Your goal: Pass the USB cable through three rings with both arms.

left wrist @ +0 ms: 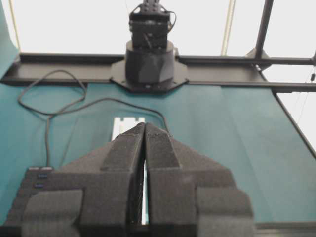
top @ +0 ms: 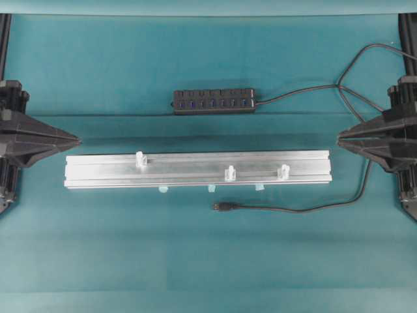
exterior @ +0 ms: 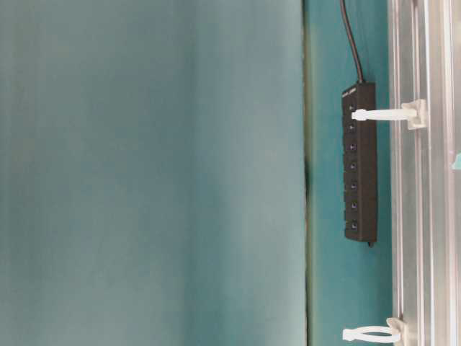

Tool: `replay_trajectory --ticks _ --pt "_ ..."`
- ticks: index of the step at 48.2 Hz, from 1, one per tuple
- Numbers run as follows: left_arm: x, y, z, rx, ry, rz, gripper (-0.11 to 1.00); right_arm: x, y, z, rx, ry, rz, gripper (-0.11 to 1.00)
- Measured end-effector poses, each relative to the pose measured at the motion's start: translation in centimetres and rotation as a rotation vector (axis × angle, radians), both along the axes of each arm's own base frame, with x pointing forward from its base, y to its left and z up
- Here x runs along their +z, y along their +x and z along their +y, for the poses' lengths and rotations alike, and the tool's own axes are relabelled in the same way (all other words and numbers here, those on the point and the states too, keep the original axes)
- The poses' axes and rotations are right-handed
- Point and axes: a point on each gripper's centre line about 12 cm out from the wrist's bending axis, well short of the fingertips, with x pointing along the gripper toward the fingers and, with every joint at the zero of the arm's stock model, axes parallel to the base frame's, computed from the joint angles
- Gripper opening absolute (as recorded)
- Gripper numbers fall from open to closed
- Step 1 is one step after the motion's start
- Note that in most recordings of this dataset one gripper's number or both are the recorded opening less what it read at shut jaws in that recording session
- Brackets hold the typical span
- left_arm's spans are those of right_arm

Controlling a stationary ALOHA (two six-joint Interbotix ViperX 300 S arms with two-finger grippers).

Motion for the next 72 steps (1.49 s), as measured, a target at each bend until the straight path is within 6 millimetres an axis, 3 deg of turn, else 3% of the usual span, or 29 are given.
replay_trajectory --ticks 4,12,37,72 --pt "0.0 0.0 -0.1 -0.007 -0.011 0.005 0.02 -0.1 0.0 0.1 0.003 0.012 0.006 0.03" --pt "0.4 0.3 -0.3 -0.019 -0.031 0.028 0.02 -0.7 0.1 0.1 0.007 0.091 0.084 -0.09" --pt "0.5 2.7 -0.4 -0.017 -0.028 0.169 0.02 -1.1 1.0 0.5 0.005 0.19 0.391 -0.09" --pt "0.0 2.6 -0.4 -0.015 -0.029 0.266 0.02 -4.8 10.2 3.0 0.008 0.189 0.965 -0.09"
